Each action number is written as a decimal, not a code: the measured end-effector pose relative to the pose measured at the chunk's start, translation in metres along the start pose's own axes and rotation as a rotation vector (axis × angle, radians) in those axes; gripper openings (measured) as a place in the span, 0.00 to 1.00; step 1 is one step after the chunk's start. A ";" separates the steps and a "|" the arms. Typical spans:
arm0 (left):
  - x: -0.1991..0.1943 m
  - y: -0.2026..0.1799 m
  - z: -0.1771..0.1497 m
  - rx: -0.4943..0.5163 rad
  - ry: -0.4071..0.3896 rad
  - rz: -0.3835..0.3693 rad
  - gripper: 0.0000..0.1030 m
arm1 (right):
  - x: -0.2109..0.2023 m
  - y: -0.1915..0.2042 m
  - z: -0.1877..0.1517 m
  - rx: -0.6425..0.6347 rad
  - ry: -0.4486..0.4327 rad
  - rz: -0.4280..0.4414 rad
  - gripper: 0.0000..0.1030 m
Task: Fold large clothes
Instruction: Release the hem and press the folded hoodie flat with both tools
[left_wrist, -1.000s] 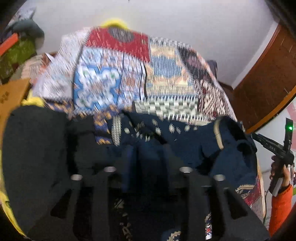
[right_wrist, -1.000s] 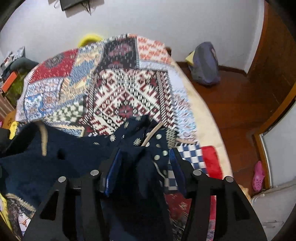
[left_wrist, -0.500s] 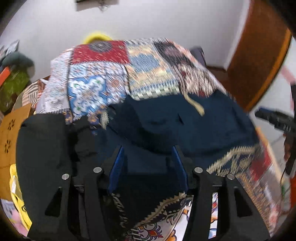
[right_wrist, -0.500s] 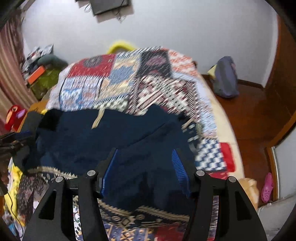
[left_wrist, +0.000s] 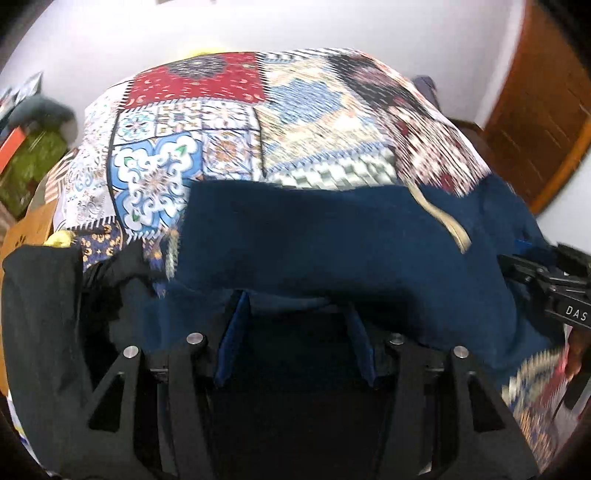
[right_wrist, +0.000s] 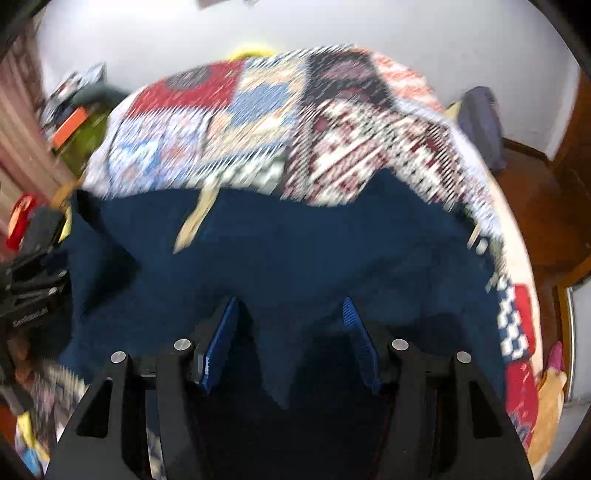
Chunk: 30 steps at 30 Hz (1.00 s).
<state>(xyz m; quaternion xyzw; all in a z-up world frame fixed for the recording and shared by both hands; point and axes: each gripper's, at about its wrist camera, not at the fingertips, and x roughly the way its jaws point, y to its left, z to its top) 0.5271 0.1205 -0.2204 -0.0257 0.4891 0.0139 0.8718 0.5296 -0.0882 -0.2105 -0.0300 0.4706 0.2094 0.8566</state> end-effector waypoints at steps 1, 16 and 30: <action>0.002 0.005 0.008 -0.026 -0.006 -0.007 0.51 | 0.002 -0.005 0.008 0.022 -0.020 -0.043 0.53; -0.031 0.039 0.004 -0.067 -0.041 0.039 0.53 | -0.033 -0.080 0.017 0.198 -0.073 -0.070 0.53; -0.040 0.073 0.018 -0.146 -0.055 -0.005 0.54 | 0.020 -0.065 0.050 -0.029 0.028 -0.054 0.53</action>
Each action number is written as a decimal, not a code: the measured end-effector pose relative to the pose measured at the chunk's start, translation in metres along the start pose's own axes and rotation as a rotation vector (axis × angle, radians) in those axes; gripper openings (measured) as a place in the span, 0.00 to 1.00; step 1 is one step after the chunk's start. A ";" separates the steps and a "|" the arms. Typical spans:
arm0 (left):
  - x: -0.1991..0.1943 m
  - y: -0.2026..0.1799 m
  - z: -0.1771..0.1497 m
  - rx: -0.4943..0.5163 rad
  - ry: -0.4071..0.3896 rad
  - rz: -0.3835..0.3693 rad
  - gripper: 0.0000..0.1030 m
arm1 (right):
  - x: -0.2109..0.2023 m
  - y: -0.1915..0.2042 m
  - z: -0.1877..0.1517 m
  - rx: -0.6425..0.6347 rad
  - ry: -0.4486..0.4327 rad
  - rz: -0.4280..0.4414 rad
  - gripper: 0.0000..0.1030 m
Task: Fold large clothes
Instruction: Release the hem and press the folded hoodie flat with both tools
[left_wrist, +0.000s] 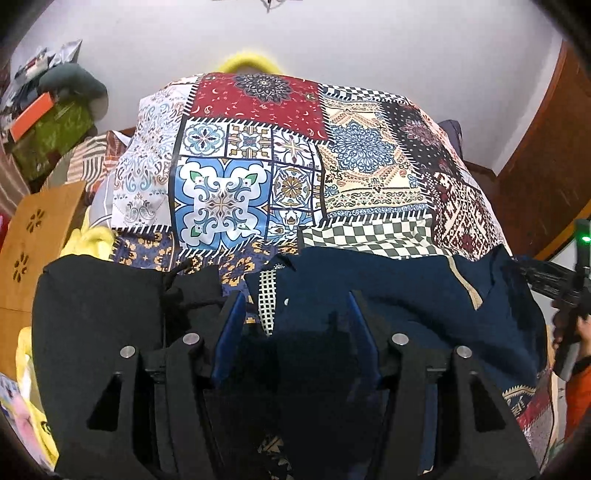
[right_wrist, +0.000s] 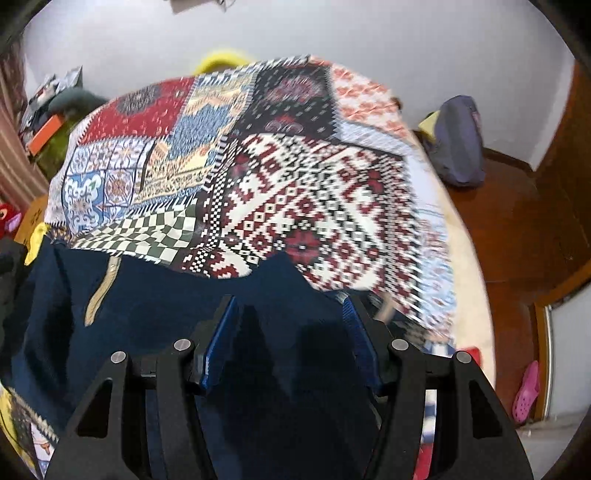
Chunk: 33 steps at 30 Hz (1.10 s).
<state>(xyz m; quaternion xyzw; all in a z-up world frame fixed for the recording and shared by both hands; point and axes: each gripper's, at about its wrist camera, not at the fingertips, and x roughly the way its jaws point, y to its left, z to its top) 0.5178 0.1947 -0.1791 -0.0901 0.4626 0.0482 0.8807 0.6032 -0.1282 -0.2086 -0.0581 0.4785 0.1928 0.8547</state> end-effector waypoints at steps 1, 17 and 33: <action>0.001 0.001 0.000 0.002 0.003 0.000 0.54 | 0.010 0.001 0.003 -0.002 0.020 0.005 0.53; 0.042 -0.042 -0.017 0.147 0.090 0.044 0.56 | -0.032 -0.012 0.015 0.044 -0.108 -0.093 0.04; 0.033 -0.015 -0.035 0.042 0.099 0.109 0.65 | -0.055 -0.029 -0.027 0.093 -0.056 -0.187 0.05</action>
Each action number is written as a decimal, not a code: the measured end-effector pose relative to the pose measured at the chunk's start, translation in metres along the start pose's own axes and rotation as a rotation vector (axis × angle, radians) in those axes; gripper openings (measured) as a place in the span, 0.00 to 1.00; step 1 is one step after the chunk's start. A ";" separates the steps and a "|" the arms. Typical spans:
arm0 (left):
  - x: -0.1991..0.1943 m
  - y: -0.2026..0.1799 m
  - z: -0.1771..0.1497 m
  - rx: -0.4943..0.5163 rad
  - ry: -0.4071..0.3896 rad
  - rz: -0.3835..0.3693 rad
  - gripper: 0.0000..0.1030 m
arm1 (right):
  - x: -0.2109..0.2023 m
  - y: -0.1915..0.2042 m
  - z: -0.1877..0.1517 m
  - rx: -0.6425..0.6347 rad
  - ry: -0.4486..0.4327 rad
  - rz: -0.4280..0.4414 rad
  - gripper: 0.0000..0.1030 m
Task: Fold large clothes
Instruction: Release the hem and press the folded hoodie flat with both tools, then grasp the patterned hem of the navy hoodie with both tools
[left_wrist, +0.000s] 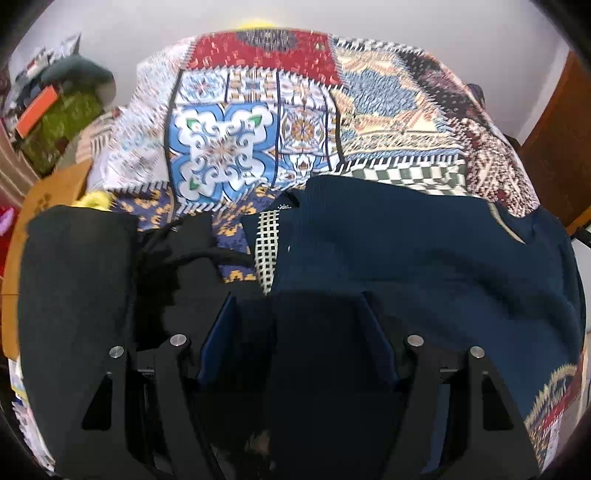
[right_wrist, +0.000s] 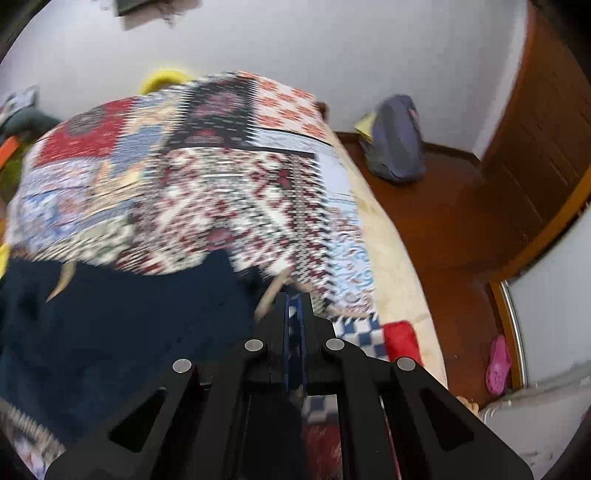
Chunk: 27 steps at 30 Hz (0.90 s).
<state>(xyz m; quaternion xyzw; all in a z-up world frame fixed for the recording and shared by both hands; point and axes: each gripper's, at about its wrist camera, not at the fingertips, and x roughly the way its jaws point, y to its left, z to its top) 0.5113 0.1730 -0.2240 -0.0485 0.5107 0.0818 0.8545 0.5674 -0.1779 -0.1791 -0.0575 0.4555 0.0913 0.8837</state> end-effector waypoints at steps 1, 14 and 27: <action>-0.007 0.000 -0.002 0.003 -0.011 -0.010 0.65 | -0.011 0.007 -0.003 -0.020 -0.009 0.018 0.07; -0.132 -0.003 -0.073 -0.060 -0.211 -0.157 0.88 | -0.104 0.100 -0.060 -0.175 -0.102 0.233 0.53; -0.088 0.002 -0.150 -0.274 -0.079 -0.365 0.88 | -0.102 0.115 -0.112 -0.110 -0.020 0.291 0.53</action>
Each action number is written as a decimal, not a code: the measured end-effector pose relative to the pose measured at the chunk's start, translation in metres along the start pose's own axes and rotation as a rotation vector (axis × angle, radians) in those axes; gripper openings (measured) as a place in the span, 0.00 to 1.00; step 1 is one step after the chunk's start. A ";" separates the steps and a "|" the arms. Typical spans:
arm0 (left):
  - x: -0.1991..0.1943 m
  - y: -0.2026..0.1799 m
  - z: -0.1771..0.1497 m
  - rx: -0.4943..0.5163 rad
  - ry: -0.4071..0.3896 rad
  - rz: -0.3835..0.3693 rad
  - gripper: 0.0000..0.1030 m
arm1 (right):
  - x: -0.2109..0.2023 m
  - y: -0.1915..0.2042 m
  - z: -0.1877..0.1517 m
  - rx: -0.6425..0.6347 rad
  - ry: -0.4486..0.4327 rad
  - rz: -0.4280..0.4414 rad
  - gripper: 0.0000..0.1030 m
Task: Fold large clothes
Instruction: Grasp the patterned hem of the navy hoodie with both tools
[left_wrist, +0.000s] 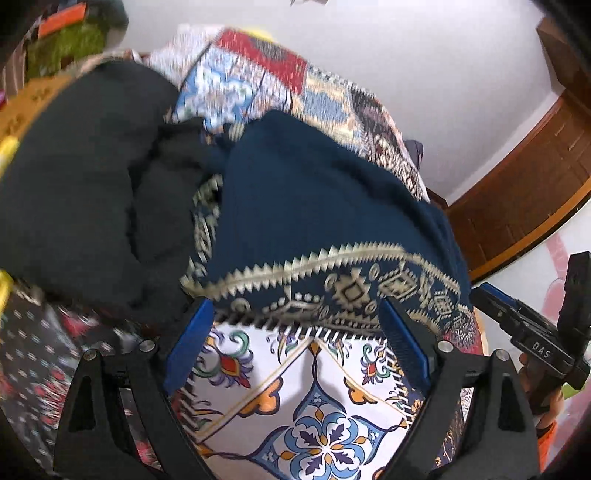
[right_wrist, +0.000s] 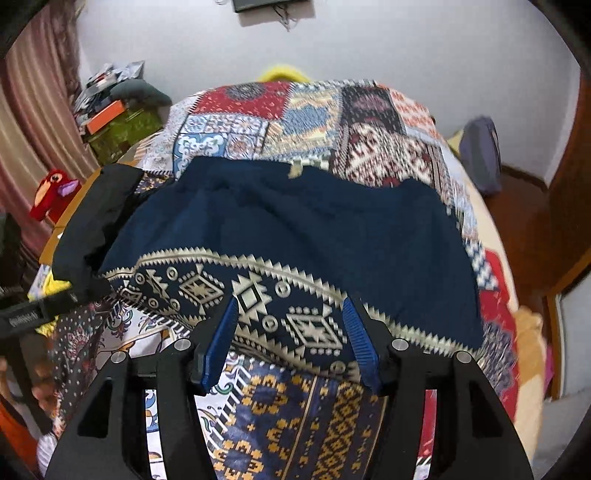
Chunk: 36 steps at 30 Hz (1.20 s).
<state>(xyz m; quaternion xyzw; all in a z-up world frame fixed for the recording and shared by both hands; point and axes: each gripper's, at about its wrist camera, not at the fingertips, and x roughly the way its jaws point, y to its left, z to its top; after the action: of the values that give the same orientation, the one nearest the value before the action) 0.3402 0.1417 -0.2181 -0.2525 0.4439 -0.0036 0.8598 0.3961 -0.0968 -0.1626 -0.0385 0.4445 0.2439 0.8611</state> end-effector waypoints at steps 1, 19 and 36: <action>0.007 0.001 -0.001 -0.010 0.010 -0.004 0.88 | 0.003 -0.004 -0.002 0.017 0.008 0.001 0.53; 0.079 0.009 0.039 -0.252 0.038 -0.226 0.86 | 0.029 -0.048 -0.014 0.163 0.057 -0.001 0.53; 0.009 -0.068 0.064 0.029 -0.181 0.004 0.11 | -0.002 -0.034 0.001 0.117 0.044 -0.045 0.53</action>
<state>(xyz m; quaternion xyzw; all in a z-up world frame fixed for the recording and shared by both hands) 0.4094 0.1081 -0.1641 -0.2386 0.3648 0.0147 0.8999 0.4108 -0.1272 -0.1655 -0.0035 0.4760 0.1970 0.8571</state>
